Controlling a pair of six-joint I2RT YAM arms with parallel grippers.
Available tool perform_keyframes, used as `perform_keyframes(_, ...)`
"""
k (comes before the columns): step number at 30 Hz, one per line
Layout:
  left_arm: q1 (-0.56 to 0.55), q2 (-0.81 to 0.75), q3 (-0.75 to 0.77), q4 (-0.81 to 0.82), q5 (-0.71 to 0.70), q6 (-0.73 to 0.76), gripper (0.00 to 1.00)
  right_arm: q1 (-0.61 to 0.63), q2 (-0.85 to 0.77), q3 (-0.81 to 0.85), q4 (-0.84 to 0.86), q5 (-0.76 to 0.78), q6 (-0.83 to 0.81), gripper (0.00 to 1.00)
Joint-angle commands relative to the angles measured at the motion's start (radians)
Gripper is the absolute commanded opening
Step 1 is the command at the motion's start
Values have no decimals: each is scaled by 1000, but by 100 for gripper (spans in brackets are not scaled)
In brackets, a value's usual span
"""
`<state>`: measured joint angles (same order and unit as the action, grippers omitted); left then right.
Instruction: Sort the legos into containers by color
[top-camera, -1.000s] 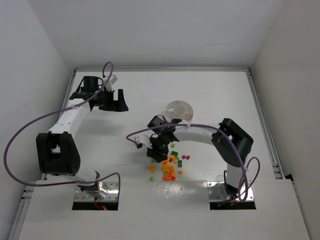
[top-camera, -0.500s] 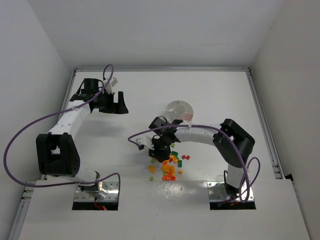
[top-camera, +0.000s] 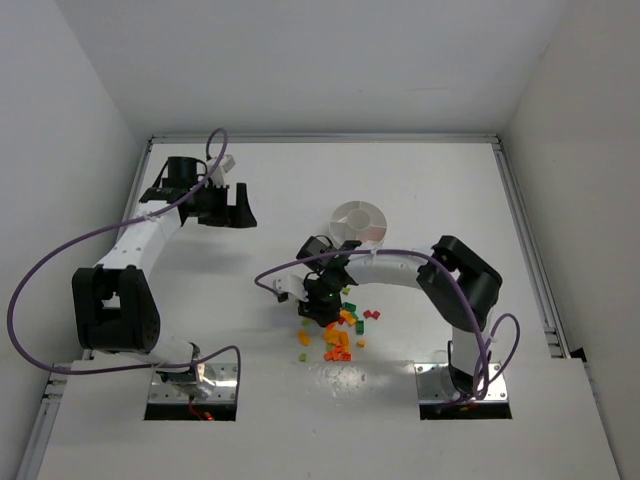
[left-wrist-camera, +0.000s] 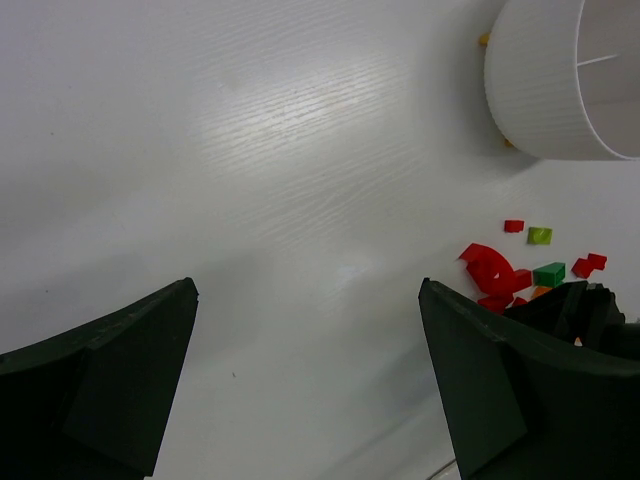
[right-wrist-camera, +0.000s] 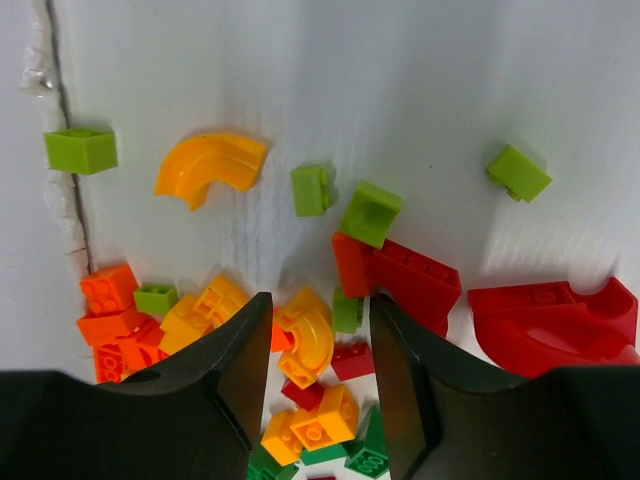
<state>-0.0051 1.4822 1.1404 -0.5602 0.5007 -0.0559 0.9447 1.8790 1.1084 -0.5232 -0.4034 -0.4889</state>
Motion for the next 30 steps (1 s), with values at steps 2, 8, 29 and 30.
perform_keyframes(2,13,-20,-2,16,13,18,99,-3,29,56,32,11,-10,46)
perform_keyframes(8,22,-20,-11,16,13,27,99,6,60,94,42,11,-10,48)
perform_keyframes(29,62,-20,-31,16,32,45,99,75,22,-65,166,104,-17,37)
perform_keyframes(30,62,-20,-31,16,32,45,99,86,31,-77,186,118,-7,37)
